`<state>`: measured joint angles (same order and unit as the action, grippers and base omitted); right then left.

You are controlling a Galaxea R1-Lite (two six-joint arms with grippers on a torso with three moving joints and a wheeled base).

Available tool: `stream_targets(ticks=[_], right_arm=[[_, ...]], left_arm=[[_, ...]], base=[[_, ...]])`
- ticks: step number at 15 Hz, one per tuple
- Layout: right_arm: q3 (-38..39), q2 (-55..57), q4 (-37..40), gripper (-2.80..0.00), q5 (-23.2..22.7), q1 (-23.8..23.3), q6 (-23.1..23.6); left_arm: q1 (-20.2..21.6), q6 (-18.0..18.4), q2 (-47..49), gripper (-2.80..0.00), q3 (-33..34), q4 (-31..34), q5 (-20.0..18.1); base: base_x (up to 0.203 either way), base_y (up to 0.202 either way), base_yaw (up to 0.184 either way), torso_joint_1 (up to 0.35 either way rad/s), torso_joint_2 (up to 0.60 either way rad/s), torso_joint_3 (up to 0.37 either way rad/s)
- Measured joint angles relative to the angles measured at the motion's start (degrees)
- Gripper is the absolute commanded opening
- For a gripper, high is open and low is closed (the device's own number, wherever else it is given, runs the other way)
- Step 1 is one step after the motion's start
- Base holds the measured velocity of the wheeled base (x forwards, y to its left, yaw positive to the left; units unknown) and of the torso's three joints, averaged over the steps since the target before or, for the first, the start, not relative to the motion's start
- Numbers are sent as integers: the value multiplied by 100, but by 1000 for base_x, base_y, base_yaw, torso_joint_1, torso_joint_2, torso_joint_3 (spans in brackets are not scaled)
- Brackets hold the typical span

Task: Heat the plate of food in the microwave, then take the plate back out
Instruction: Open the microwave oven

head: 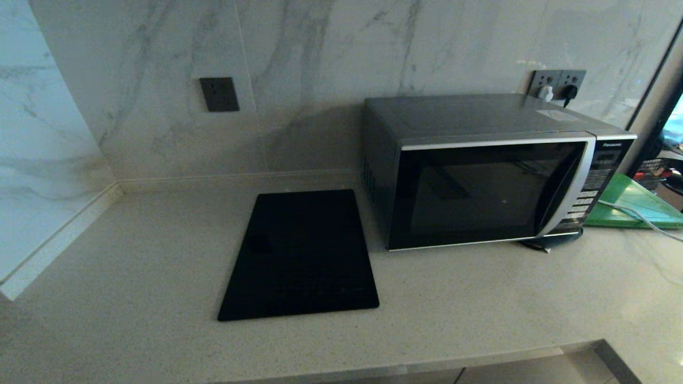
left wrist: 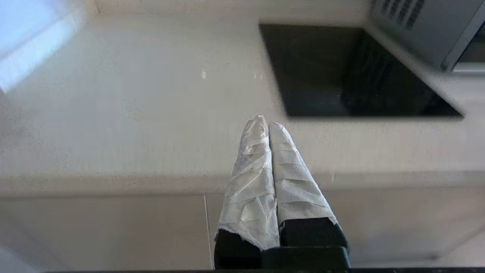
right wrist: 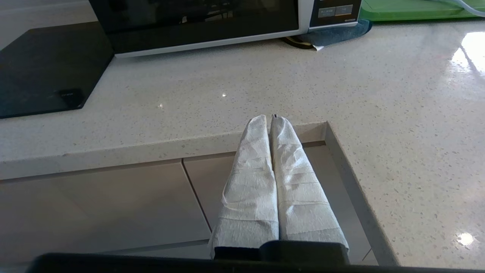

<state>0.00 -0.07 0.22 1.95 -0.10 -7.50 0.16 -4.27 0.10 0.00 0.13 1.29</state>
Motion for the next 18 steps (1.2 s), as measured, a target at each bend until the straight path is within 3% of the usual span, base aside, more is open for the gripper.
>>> stream_targets(ticks=[3, 7, 18], right_arm=[[0, 0, -3, -280, -4, 0, 0], [0, 0, -1, -280, -2, -1, -2], [0, 0, -6, -280, 24, -4, -10]], left_arm=[[0, 1, 0, -280, -38, 783, -1], [0, 1, 0, -280, 18, 29, 0], [0, 2, 0, -280, 0, -54, 0]], base=[[0, 0, 0, 0, 0, 0], [0, 0, 0, 0, 0, 0], [0, 0, 0, 0, 0, 0]])
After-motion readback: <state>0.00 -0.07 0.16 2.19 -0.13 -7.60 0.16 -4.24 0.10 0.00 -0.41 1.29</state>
